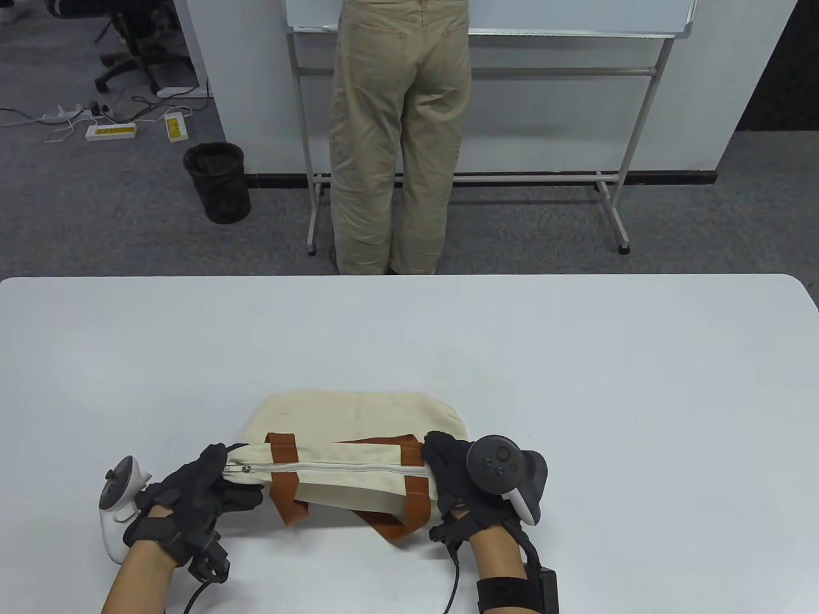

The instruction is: Unzip the canvas bag

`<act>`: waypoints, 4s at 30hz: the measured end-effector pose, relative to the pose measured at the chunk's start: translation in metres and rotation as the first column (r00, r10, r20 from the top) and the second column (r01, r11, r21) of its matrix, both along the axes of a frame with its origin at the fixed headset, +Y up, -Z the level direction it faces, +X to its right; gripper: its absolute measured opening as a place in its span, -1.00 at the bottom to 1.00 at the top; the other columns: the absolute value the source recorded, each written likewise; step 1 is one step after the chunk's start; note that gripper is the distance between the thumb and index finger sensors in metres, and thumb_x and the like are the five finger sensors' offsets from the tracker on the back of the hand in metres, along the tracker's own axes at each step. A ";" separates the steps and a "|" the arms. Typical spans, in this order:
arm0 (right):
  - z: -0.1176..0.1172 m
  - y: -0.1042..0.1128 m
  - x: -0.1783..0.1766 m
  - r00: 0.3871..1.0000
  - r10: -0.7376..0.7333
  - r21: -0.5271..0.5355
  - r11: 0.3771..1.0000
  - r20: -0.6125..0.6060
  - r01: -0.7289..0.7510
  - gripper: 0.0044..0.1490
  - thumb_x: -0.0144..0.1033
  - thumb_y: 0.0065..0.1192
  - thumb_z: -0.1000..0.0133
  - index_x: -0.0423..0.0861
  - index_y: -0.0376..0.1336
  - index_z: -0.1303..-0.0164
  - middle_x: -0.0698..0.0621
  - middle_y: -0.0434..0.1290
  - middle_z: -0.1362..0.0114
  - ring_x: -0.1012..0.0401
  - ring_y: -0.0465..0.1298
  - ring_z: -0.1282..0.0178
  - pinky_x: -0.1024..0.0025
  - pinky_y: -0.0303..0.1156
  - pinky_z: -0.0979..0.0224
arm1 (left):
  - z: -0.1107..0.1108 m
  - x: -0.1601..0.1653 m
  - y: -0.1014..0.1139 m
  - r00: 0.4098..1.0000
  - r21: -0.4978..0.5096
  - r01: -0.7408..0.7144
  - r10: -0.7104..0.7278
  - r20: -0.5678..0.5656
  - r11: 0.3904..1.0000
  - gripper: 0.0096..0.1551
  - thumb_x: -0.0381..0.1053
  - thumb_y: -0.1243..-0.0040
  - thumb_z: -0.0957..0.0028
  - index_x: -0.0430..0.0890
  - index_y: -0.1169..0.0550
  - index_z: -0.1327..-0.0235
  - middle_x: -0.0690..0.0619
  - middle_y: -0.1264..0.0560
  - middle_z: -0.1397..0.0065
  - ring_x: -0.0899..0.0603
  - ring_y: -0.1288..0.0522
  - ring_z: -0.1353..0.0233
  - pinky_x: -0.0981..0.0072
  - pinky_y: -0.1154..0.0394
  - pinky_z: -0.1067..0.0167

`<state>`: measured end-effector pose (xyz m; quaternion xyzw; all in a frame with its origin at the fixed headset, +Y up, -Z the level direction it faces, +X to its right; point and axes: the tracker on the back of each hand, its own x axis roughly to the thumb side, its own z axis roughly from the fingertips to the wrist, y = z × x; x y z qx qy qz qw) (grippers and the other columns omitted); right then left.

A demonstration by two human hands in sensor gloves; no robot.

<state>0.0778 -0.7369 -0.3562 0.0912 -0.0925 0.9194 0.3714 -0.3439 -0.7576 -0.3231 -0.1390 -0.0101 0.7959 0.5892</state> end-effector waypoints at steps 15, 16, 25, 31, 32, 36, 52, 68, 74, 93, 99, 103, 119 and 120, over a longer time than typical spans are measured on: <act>0.027 0.080 -0.055 0.980 0.197 0.169 0.965 0.036 -0.200 -0.21 -0.11 0.40 0.01 -0.20 0.29 -0.39 -0.26 0.28 -0.49 -0.26 0.27 -0.49 -0.31 0.08 -0.45 | 0.003 0.023 0.004 0.996 0.013 0.050 -0.049 -0.081 0.999 -0.42 0.19 -0.10 -0.10 -0.17 -0.68 -0.09 -0.20 -0.79 0.04 -0.20 -0.77 0.11 -0.13 -0.55 -0.04; 0.032 0.085 -0.066 0.976 0.214 0.210 0.954 0.026 -0.215 -0.22 -0.10 0.40 0.01 -0.20 0.30 -0.38 -0.26 0.32 -0.46 -0.25 0.31 -0.45 -0.29 0.12 -0.43 | 0.003 0.027 0.004 0.996 0.015 0.057 -0.056 -0.076 0.998 -0.42 0.19 -0.10 -0.10 -0.17 -0.67 -0.10 -0.20 -0.79 0.04 -0.20 -0.77 0.10 -0.13 -0.55 -0.04; 0.059 0.085 -0.144 0.968 0.204 0.377 0.916 -0.146 -0.136 -0.35 -0.15 0.44 0.04 -0.22 0.43 -0.19 -0.20 0.52 -0.16 -0.13 0.53 -0.08 -0.15 0.35 -0.16 | 0.007 0.053 0.006 0.996 0.015 0.059 -0.058 -0.072 0.998 -0.42 0.20 -0.08 -0.09 -0.15 -0.65 -0.12 -0.18 -0.78 0.01 -0.19 -0.77 0.08 -0.12 -0.55 -0.05; 0.066 0.072 -0.167 0.953 0.277 0.392 0.896 -0.125 -0.209 -0.31 -0.10 0.50 0.08 -0.25 0.45 -0.16 -0.21 0.55 -0.14 -0.14 0.56 -0.06 -0.15 0.38 -0.13 | 0.011 0.062 0.005 0.996 0.002 0.047 -0.047 -0.081 0.999 -0.42 0.19 -0.07 -0.09 -0.16 -0.64 -0.13 -0.19 -0.77 -0.01 -0.19 -0.77 0.06 -0.12 -0.55 -0.06; 0.066 0.072 -0.168 0.950 0.287 0.405 0.888 -0.122 -0.217 -0.30 -0.09 0.51 0.08 -0.25 0.46 -0.15 -0.21 0.56 -0.13 -0.14 0.57 -0.05 -0.15 0.39 -0.12 | 0.011 0.062 0.004 0.996 0.002 0.038 -0.038 -0.083 0.999 -0.42 0.18 -0.08 -0.10 -0.17 -0.64 -0.13 -0.19 -0.77 0.00 -0.19 -0.77 0.06 -0.12 -0.55 -0.06; 0.073 0.069 -0.173 0.942 0.326 0.461 0.851 -0.086 -0.252 -0.25 -0.02 0.55 0.13 -0.25 0.45 -0.14 -0.22 0.55 -0.13 -0.14 0.57 -0.04 -0.14 0.40 -0.11 | 0.013 0.063 0.003 0.996 0.010 0.013 -0.012 -0.085 1.000 -0.43 0.17 -0.08 -0.09 -0.18 -0.64 -0.12 -0.20 -0.77 0.01 -0.19 -0.78 0.07 -0.11 -0.56 -0.06; 0.072 0.064 -0.170 0.975 0.220 0.414 0.891 -0.029 -0.189 -0.31 0.02 0.53 0.07 -0.15 0.40 -0.13 -0.22 0.49 -0.13 -0.18 0.49 -0.05 -0.17 0.34 -0.11 | 0.016 0.076 0.012 0.991 0.100 0.096 -0.086 -0.103 0.990 -0.44 0.15 -0.06 -0.09 -0.16 -0.58 -0.17 -0.21 -0.75 -0.07 -0.20 -0.76 0.00 -0.08 -0.54 -0.12; 0.059 0.069 -0.151 0.995 0.099 0.370 0.923 0.031 -0.104 -0.47 -0.11 0.51 0.07 -0.24 0.52 0.09 -0.21 0.61 0.07 -0.13 0.60 0.15 -0.14 0.41 0.01 | 0.016 0.078 0.013 0.984 0.126 0.152 -0.139 -0.107 0.980 -0.44 0.17 -0.05 -0.10 -0.13 -0.59 -0.17 -0.21 -0.72 -0.08 -0.20 -0.74 -0.01 -0.10 -0.52 -0.12; 0.054 0.066 -0.138 0.983 0.158 0.370 0.911 0.094 -0.182 -0.48 -0.13 0.57 0.10 -0.24 0.54 0.12 -0.21 0.63 0.10 -0.12 0.61 0.18 -0.13 0.42 0.04 | 0.014 0.072 0.014 0.981 0.141 0.167 -0.150 -0.124 0.976 -0.44 0.18 -0.04 -0.10 -0.14 -0.60 -0.16 -0.20 -0.73 -0.04 -0.19 -0.74 0.03 -0.09 -0.52 -0.10; 0.031 0.036 -0.086 0.917 0.316 0.238 0.897 0.242 -0.372 -0.49 -0.13 0.57 0.09 -0.20 0.51 0.09 -0.19 0.60 0.05 -0.12 0.58 0.13 -0.12 0.40 0.00 | 0.011 0.044 0.009 0.968 0.107 0.175 -0.151 -0.199 0.979 -0.44 0.22 -0.05 -0.11 -0.12 -0.65 -0.09 -0.18 -0.74 0.04 -0.16 -0.73 0.10 -0.08 -0.52 -0.06; 0.025 0.031 -0.070 0.891 0.342 0.176 0.898 0.299 -0.404 -0.49 -0.16 0.57 0.09 -0.21 0.50 0.07 -0.21 0.58 0.02 -0.14 0.56 0.09 -0.14 0.37 -0.03 | 0.009 0.038 0.010 0.966 0.104 0.172 -0.147 -0.215 0.980 -0.44 0.22 -0.05 -0.10 -0.12 -0.65 -0.08 -0.18 -0.74 0.06 -0.16 -0.73 0.11 -0.08 -0.52 -0.06; 0.021 0.029 -0.052 0.858 0.369 0.139 0.887 0.358 -0.440 -0.49 -0.17 0.57 0.08 -0.20 0.49 0.04 -0.21 0.56 -0.02 -0.15 0.54 0.04 -0.15 0.35 -0.07 | 0.010 0.032 0.010 0.962 0.101 0.167 -0.140 -0.234 0.981 -0.44 0.22 -0.05 -0.10 -0.12 -0.65 -0.08 -0.18 -0.74 0.06 -0.16 -0.73 0.12 -0.08 -0.52 -0.06; 0.031 0.044 0.029 0.791 0.011 0.120 0.987 0.612 -0.106 -0.51 -0.15 0.52 0.02 -0.19 0.47 0.02 -0.20 0.54 -0.04 -0.14 0.52 0.01 -0.15 0.32 -0.11 | 0.011 0.022 0.013 0.952 0.110 0.192 -0.157 -0.264 0.975 -0.45 0.20 -0.05 -0.10 -0.12 -0.65 -0.07 -0.16 -0.76 0.08 -0.15 -0.73 0.13 -0.08 -0.53 -0.05; 0.031 0.044 0.030 0.789 -0.013 0.127 0.988 0.614 -0.083 -0.50 -0.15 0.52 0.03 -0.19 0.47 0.02 -0.20 0.55 -0.04 -0.14 0.52 0.01 -0.15 0.32 -0.10 | 0.011 0.023 0.014 0.950 0.100 0.180 -0.147 -0.277 0.979 -0.45 0.20 -0.05 -0.10 -0.13 -0.66 -0.07 -0.16 -0.76 0.08 -0.15 -0.74 0.14 -0.08 -0.53 -0.04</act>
